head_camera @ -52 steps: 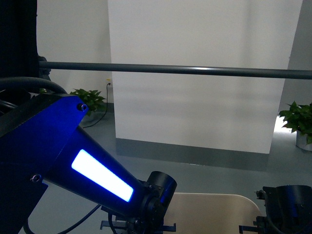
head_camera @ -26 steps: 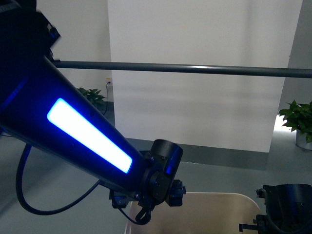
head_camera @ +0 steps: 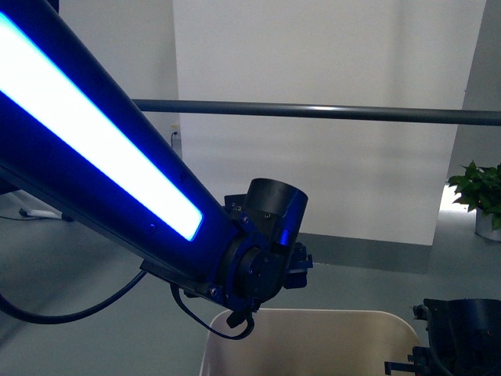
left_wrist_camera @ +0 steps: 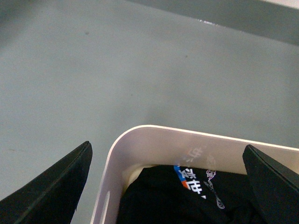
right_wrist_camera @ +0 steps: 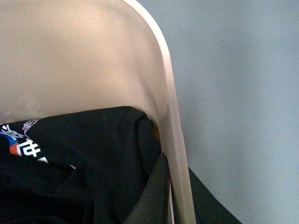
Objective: Move hamper under clothes hanger
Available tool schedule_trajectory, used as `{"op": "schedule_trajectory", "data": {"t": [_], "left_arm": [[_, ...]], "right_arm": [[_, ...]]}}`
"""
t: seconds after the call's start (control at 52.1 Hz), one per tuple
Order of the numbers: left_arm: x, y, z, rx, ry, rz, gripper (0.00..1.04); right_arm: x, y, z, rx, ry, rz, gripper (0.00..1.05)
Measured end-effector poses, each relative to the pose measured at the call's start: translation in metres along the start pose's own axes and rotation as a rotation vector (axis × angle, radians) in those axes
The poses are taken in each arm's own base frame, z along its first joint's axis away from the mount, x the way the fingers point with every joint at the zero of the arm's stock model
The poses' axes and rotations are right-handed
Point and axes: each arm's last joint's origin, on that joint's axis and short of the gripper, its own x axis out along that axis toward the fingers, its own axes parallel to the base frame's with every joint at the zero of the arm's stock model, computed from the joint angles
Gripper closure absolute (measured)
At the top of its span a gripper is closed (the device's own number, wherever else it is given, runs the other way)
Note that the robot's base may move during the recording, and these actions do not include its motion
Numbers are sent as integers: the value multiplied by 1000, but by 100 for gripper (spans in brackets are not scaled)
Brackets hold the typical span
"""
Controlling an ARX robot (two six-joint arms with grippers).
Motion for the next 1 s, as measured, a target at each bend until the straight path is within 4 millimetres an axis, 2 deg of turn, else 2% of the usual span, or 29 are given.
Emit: {"op": "schedule_trajectory", "data": {"t": [0.173,0.288,0.403,0.537,0.614,0.71,0.883,0.94,0.998], "left_arm": [[-20,-7,-3,0,-27,-21,7],[-30,-12,-22,27,-8,-41,7],[-34,-13,-33,45,6,-39,7],[-37,-12,-25,40,-18,-20,7],[-39,-11,-20,38,-28,-17,7],[-45,-10,-6,36,-60,-10,7],[-55,-10,13,50,-100,-14,7],[-58,-10,18,56,-113,-16,7],[-62,-10,25,64,-129,-19,7]], "right_arm": [[-4,0,-3,0,3,2,102],[-8,0,-5,0,6,-4,101],[-10,-1,-9,8,19,-12,81],[-13,-1,-9,8,16,-29,58],[-16,-1,-5,7,5,-35,51],[-25,-2,15,5,-45,-49,34],[-45,-5,49,-10,-128,-74,9],[-51,-5,56,-13,-148,-79,6],[-62,-6,70,-21,-184,-91,8]]}}
